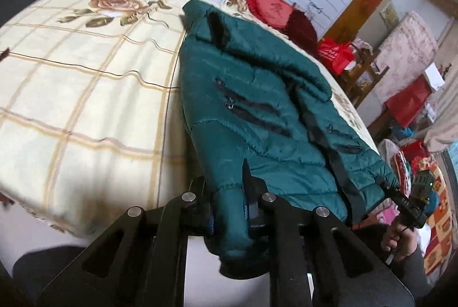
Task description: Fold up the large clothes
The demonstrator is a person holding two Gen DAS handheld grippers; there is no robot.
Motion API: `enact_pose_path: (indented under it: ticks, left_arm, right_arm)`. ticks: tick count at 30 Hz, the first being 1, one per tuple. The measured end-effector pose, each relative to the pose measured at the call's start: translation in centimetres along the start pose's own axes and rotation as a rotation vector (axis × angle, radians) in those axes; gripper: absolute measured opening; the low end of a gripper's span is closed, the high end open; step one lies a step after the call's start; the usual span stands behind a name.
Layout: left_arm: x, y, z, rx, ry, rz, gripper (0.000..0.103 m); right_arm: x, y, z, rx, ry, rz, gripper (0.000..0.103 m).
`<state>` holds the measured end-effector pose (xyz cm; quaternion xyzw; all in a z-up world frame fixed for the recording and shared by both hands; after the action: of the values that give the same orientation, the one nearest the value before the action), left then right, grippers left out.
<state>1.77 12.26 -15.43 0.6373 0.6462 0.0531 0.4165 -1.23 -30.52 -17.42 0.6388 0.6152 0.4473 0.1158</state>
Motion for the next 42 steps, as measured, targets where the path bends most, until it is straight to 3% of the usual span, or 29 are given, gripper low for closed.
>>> enact_pose_path:
  ticks: [4, 10, 18, 31, 36, 42]
  left_arm:
    - [0.1, -1.5, -2.9, -0.003, -0.003, -0.001, 0.012]
    - [-1.8, -3.6, -6.1, -0.003, 0.046, 0.080, 0.012]
    - [-3.5, -2.3, -9.1, -0.077, 0.052, 0.089, 0.012]
    - [-3.0, 0.7, -5.9, -0.099, 0.099, 0.067, 0.012]
    - [-2.4, 1.5, -3.8, -0.070, 0.167, 0.039, 0.012]
    - [-2.4, 2.2, -2.6, -0.057, 0.238, 0.031, 0.013]
  right_arm:
    - [1.2, -1.7, -2.9, 0.004, -0.004, -0.008, 0.012]
    - [2.0, -3.6, -6.8, -0.017, -0.043, 0.010, 0.012]
    - [2.5, -2.3, -10.2, -0.050, -0.058, -0.001, 0.012]
    - [2.8, 0.7, -7.8, -0.093, -0.103, -0.037, 0.012]
    - [2.8, 1.4, -6.7, -0.122, -0.098, -0.045, 0.012]
    - [2.1, 2.5, -5.2, -0.087, -0.150, -0.024, 0.012]
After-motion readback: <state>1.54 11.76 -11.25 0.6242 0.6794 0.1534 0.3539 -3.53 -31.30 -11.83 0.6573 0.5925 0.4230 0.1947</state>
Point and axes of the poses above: each gripper's, at about its wrist camera, not at the fingertips, and z roughly the way its jaws point, x to its left, y to its top, the point moved 10 cm from there along z, roughly the way its jaws point, and after that the axes turned 1 degree about z, right-handed, at the moved point
